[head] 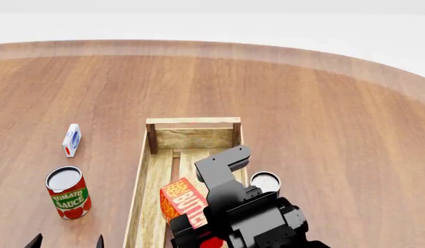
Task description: Pick up the butter and put it in the tray.
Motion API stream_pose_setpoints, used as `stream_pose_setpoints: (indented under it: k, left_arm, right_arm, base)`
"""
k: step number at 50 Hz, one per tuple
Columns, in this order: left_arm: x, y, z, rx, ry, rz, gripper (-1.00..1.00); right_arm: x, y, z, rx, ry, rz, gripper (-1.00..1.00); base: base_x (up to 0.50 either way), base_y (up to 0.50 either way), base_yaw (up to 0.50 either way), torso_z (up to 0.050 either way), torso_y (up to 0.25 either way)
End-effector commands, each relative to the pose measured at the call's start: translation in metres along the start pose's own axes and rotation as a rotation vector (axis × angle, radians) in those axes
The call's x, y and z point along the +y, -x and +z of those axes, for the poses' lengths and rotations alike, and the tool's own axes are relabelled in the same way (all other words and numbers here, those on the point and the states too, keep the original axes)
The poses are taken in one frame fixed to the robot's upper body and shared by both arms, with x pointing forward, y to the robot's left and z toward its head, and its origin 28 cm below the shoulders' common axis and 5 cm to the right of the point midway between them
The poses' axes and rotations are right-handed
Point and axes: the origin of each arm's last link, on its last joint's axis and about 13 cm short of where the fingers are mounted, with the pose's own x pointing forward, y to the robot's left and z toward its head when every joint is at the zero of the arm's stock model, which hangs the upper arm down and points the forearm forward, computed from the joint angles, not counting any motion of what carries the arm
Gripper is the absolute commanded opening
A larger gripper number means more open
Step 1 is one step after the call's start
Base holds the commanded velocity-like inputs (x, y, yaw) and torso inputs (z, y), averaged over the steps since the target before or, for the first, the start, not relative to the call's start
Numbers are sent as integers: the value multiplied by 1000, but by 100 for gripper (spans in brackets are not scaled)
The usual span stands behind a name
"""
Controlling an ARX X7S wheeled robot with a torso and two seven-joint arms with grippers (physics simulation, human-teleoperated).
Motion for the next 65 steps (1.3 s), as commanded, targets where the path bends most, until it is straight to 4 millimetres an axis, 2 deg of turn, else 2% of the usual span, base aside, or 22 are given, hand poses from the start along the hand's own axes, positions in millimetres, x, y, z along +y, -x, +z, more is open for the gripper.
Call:
stream_pose_setpoints:
  k: [1, 5, 9, 13, 26, 29, 33, 34, 36, 37, 38, 41, 48, 51, 52, 53, 61, 65]
  left_arm:
    - [0, 0, -2, 4, 1, -2, 100]
    - [0, 0, -3, 8, 1, -3, 100]
    - [0, -1, -2, 8, 2, -1, 100]
    - [-1, -1, -2, 7, 3, -3, 100]
    - [0, -2, 1, 0, 3, -1, 100]
    - [1, -1, 1, -2, 1, 0, 100]
    - [3, -1, 1, -5, 4, 10, 100]
    - [3, -1, 2, -7, 4, 12, 100]
    - [3, -1, 3, -11, 7, 13, 100]
    - [2, -1, 4, -15, 6, 13, 100]
    - [3, -1, 4, -17, 6, 13, 100]
    - [2, -1, 6, -23, -1, 13, 100]
    - [3, -1, 12, -44, -2, 14, 100]
    - [4, -1, 13, -45, -3, 13, 100]
    - [4, 0, 16, -55, -3, 13, 100]
    - [4, 0, 17, -57, -5, 12, 100]
    - [5, 0, 25, -88, -8, 13, 100]
    - [5, 1, 28, -100, -10, 13, 100]
  right_arm:
    - [-4, 3, 5, -9, 15, -19, 100]
    - [-9, 10, 20, -48, 5, -11, 100]
    - [-16, 24, 47, -113, 10, 4, 100]
    - [-21, 35, 64, -145, 29, -19, 100]
    - [-23, 40, 73, -187, 30, -18, 100]
    - [-25, 44, 74, -284, 11, -15, 100]
    - [-25, 57, 58, -385, -16, -37, 100]
    - [-23, 59, 49, -450, -62, -41, 100]
    - [-19, 61, 35, -535, 3, -178, 100]
    - [-13, 67, 20, -627, -41, -179, 100]
    - [-10, 71, 14, -626, -66, -145, 100]
    - [-3, 79, -15, -762, -131, -209, 100]
    - [23, 96, -67, -1003, -64, -384, 100]
    - [25, 96, -71, -1033, -47, -434, 100]
    - [31, 95, -92, -1080, -12, -531, 100]
    - [34, 95, -98, -1099, 18, -533, 100]
    - [42, 93, -116, -1136, 44, -570, 100]
    - [41, 94, -124, -1167, -1, -589, 100]
  base:
    - [0, 0, 0, 0, 0]
    - [0, 0, 0, 0, 0]
    - [0, 0, 0, 0, 0]
    - [0, 0, 0, 0, 0]
    - [0, 0, 0, 0, 0]
    - [0, 0, 0, 0, 0]
    - [0, 0, 0, 0, 0]
    - [0, 0, 0, 0, 0]
    - [0, 0, 0, 0, 0]
    - [0, 0, 0, 0, 0]
    - [0, 0, 0, 0, 0]
    - [0, 0, 0, 0, 0]
    - [0, 0, 0, 0, 0]
    - [0, 0, 0, 0, 0]
    - [0, 0, 0, 0, 0]
    - [0, 0, 0, 0, 0]
    - [0, 0, 0, 0, 0]
    - [0, 0, 0, 0, 0]
